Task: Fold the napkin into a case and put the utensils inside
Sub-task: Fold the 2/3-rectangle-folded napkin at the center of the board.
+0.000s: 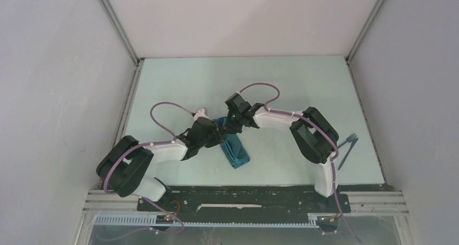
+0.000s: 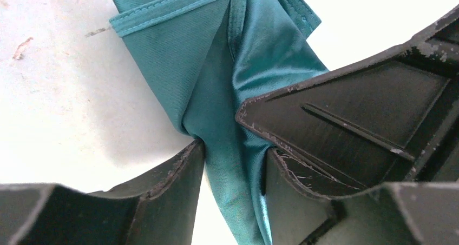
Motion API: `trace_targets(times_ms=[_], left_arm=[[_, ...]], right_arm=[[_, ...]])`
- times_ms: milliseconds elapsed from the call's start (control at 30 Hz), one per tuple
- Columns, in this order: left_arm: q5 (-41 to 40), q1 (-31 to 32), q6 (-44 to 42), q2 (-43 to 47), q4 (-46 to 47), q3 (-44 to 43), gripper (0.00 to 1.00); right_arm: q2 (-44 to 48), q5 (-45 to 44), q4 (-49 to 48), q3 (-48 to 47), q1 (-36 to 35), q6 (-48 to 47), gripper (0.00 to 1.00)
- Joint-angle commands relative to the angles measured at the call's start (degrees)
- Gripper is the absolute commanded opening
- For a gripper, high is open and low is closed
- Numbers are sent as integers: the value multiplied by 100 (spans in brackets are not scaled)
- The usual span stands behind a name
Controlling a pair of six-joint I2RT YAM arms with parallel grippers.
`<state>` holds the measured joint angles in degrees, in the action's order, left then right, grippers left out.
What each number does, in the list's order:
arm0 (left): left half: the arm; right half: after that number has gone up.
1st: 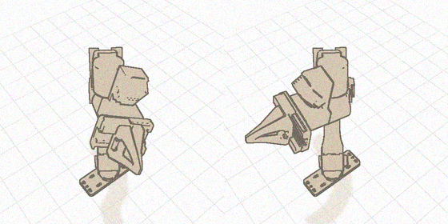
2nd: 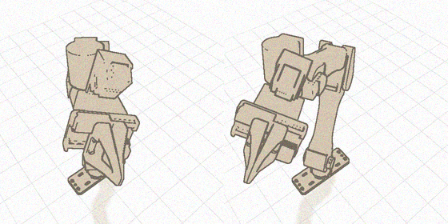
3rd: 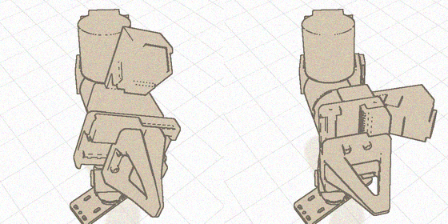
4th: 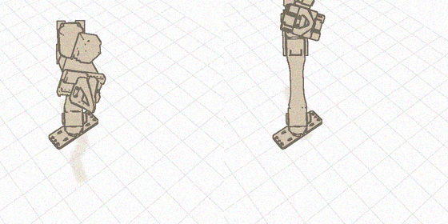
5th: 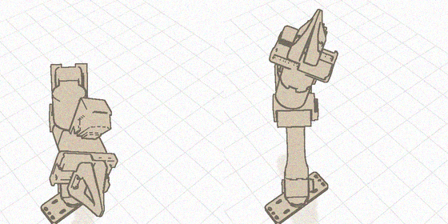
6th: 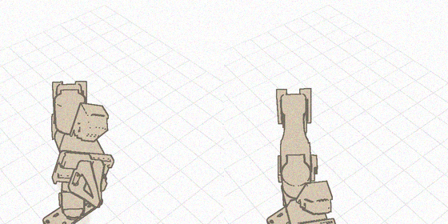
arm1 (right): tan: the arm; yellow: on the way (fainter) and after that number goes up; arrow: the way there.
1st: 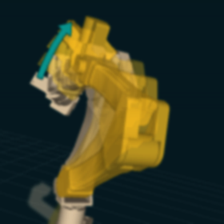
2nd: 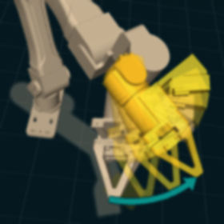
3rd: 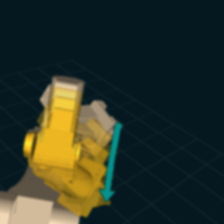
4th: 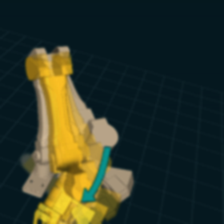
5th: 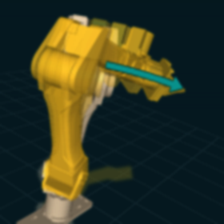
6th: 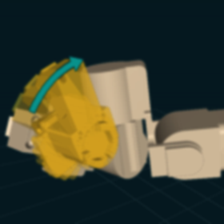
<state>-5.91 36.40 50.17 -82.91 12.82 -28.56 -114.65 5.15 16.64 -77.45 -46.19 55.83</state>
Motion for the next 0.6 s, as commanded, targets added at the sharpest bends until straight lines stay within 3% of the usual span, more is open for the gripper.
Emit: trace_targets(times_ms=[0,200,300,567], left_arm=[[-305,-78,72,-222,-552,311,51],[-293,-103,112,-155,-523,427,42],[-270,-99,111,-155,-495,447,40],[-229,-98,99,-164,-463,452,39]], right_arm=[[192,253,-13,-246,24,-236,22],[632,340,276,-240,152,-756,59],[839,472,370,-54,280,-816,72],[1156,1036,-1050,1171,758,-447,77]])
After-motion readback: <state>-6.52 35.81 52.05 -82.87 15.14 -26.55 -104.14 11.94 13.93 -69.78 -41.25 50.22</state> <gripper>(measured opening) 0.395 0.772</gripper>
